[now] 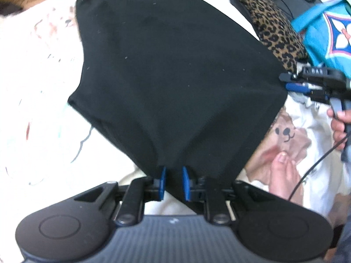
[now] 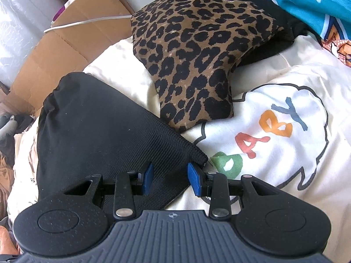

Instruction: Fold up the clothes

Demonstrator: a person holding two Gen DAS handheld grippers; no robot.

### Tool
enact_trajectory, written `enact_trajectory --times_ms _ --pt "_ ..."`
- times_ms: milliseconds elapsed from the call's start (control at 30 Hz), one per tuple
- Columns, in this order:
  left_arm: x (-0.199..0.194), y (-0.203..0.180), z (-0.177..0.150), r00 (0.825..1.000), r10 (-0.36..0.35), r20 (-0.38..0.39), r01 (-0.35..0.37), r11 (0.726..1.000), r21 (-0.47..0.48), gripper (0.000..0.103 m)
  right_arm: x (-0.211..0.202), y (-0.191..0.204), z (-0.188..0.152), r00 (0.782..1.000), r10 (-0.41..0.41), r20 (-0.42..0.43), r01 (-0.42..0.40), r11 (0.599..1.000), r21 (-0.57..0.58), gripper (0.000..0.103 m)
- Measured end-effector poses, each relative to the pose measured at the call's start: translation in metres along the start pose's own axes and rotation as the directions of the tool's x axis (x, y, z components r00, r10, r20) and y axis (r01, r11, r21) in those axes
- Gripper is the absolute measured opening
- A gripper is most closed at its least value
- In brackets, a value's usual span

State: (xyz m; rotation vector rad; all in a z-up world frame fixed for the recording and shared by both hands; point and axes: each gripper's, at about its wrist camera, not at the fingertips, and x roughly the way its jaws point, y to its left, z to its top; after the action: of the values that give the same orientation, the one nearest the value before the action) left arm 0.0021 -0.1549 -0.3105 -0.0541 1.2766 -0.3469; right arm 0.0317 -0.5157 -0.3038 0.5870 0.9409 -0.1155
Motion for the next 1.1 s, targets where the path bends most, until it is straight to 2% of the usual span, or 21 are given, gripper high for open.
enact_trajectory --times_ms 133,300,433,567,833,900,967,1033,1100 --pt "-0.006 0.011 -0.011 0.999 -0.047 -0.007 0.045 0.985 -0.164 0.019 0.0 -0.002 -0.003 1.0 0.0 -0.008 0.0 1.0 -0.003 0.042" --pt "-0.007 0.024 -0.029 0.994 -0.105 0.007 0.102 0.939 -0.328 0.022 0.001 -0.002 -0.005 1.0 0.0 -0.019 0.0 1.0 -0.02 0.042" --pt "0.0 0.039 -0.04 0.982 -0.185 0.039 0.18 0.858 -0.481 0.022 0.001 -0.002 -0.005 1.0 0.001 -0.023 -0.001 1.0 -0.029 0.042" --pt "0.014 0.05 -0.053 0.971 -0.228 0.067 0.223 0.773 -0.594 0.026 0.001 -0.002 -0.006 1.0 -0.001 -0.028 0.0 0.999 -0.037 0.042" --pt "0.028 0.057 -0.067 0.954 -0.269 0.13 0.284 0.681 -0.675 0.031 0.001 -0.002 -0.005 0.999 0.001 -0.042 -0.003 0.998 -0.061 0.042" --pt "0.029 0.059 -0.07 0.952 -0.271 0.142 0.292 0.666 -0.687 0.032 0.001 -0.002 -0.005 0.999 0.001 -0.042 -0.004 0.998 -0.059 0.042" --pt "0.033 0.059 -0.072 0.944 -0.281 0.174 0.321 0.651 -0.688 0.039 0.001 -0.002 -0.007 0.999 0.0 -0.038 -0.002 0.999 -0.049 0.042" --pt "0.034 0.058 -0.074 0.927 -0.304 0.219 0.369 0.636 -0.678 0.053 0.002 -0.002 -0.008 0.999 -0.003 -0.034 0.002 0.999 -0.037 0.042" --pt "0.035 0.058 -0.075 0.922 -0.313 0.226 0.38 0.634 -0.674 0.053 0.001 -0.003 -0.006 0.999 -0.005 -0.033 0.005 1.0 -0.015 0.043"
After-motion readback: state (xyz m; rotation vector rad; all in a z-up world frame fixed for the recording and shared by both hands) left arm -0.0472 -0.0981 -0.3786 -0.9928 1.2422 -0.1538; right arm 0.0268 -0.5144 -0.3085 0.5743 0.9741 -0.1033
